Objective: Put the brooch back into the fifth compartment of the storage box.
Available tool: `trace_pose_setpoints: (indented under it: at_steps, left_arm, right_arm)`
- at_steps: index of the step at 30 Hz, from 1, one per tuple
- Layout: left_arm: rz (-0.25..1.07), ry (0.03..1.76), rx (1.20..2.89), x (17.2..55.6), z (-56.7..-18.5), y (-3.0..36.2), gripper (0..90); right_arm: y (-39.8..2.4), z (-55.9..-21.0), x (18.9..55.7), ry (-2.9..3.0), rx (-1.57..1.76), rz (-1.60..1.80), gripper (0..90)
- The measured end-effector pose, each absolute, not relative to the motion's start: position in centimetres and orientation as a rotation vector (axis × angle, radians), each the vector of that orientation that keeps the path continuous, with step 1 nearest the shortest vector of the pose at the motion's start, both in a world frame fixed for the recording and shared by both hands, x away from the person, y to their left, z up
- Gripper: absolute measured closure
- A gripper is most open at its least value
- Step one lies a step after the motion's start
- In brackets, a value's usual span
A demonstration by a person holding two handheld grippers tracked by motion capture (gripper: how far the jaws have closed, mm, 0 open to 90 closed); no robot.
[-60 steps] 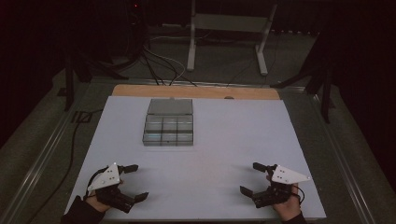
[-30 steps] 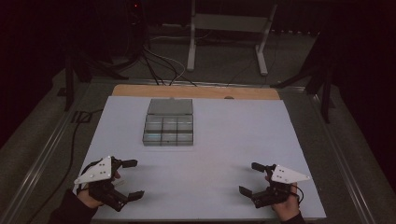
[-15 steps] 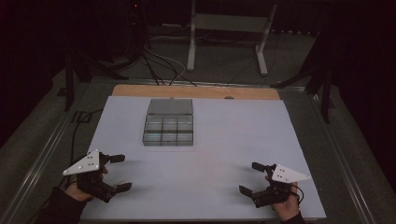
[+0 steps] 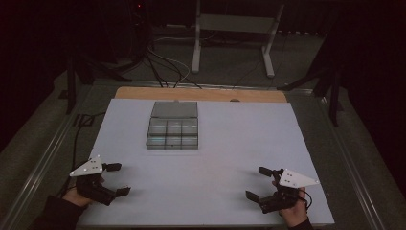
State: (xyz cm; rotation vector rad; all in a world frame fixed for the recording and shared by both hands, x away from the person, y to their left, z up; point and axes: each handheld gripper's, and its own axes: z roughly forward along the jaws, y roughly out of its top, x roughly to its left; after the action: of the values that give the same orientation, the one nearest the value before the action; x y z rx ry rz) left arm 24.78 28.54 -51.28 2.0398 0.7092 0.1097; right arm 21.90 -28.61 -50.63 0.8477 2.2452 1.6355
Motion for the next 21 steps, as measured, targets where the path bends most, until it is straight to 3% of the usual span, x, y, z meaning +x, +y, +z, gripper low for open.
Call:
trace_pose_setpoints:
  at_steps: [8,21]
  left_arm:
    - [0.071,0.73,2.197,24.4,-52.2,28.1,8.0]
    - [0.081,0.733,2.278,24.3,-52.8,29.0,36.9]
  right_arm:
    - [-28.7,-50.6,21.9,2.245,0.84,1.637,0.0]
    - [-28.6,-50.6,21.9,2.25,0.841,1.63,0.0]
